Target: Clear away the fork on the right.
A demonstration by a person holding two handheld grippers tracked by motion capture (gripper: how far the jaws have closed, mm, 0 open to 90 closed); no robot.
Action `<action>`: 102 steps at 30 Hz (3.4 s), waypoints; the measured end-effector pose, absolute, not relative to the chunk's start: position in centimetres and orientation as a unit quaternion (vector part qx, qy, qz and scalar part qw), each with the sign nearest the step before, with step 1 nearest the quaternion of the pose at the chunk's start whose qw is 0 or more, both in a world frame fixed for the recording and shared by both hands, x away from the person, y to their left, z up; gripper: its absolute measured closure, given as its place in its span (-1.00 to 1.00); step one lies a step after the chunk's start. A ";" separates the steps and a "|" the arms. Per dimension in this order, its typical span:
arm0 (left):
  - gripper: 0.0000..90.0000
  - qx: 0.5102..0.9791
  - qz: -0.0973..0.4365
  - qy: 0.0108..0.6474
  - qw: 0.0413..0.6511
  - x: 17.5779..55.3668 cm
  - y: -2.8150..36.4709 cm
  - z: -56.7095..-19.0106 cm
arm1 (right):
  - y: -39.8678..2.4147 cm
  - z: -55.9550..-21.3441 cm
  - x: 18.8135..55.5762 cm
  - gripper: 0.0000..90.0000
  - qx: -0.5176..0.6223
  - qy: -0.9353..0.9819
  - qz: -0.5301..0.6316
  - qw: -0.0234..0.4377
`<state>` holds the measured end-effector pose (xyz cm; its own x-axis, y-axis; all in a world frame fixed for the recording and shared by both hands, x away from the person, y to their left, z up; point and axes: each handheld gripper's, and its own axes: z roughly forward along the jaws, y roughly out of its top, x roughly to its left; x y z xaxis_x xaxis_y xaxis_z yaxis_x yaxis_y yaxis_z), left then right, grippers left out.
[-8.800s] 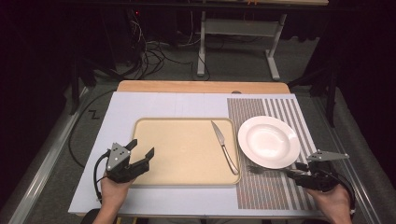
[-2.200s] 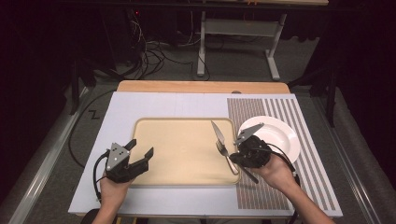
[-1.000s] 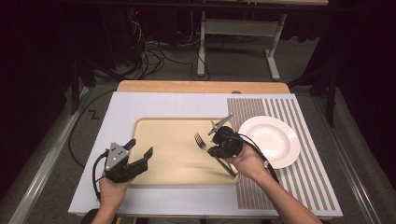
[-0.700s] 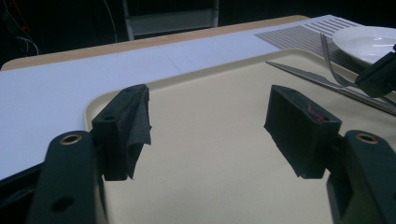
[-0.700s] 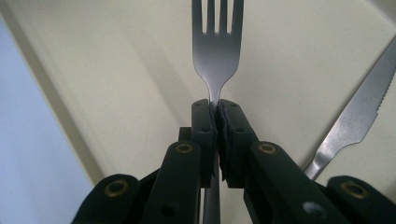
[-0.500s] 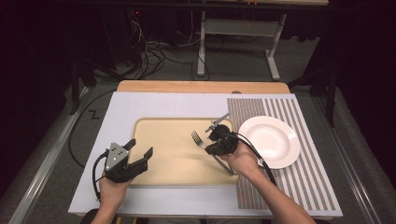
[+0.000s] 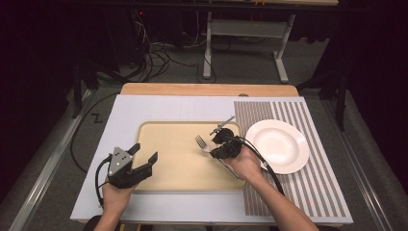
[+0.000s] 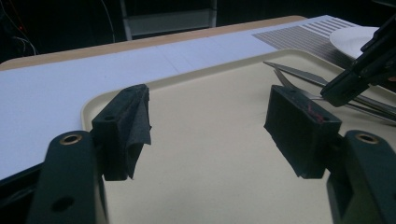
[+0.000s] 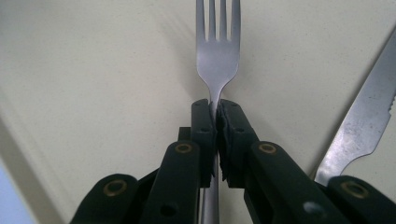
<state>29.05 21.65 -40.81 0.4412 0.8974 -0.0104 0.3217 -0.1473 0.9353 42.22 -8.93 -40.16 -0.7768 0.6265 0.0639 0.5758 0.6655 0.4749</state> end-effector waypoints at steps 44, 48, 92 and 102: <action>-0.30 0.699 0.296 0.437 0.482 29.1 21.6 -40.9 | -9.3 -41.5 43.3 0.71 0.341 0.906 0.218 0.127; -0.30 0.699 0.296 0.437 0.482 29.1 21.6 -40.9 | -9.4 -41.6 43.6 0.72 0.340 0.905 0.218 0.136; -0.30 0.699 0.299 0.437 0.480 29.1 21.6 -40.9 | -11.1 -41.4 44.9 0.41 0.362 0.887 0.253 0.135; -0.30 0.699 0.299 0.438 0.480 29.1 21.5 -40.9 | -12.1 -40.8 44.4 0.31 0.361 0.884 0.265 0.137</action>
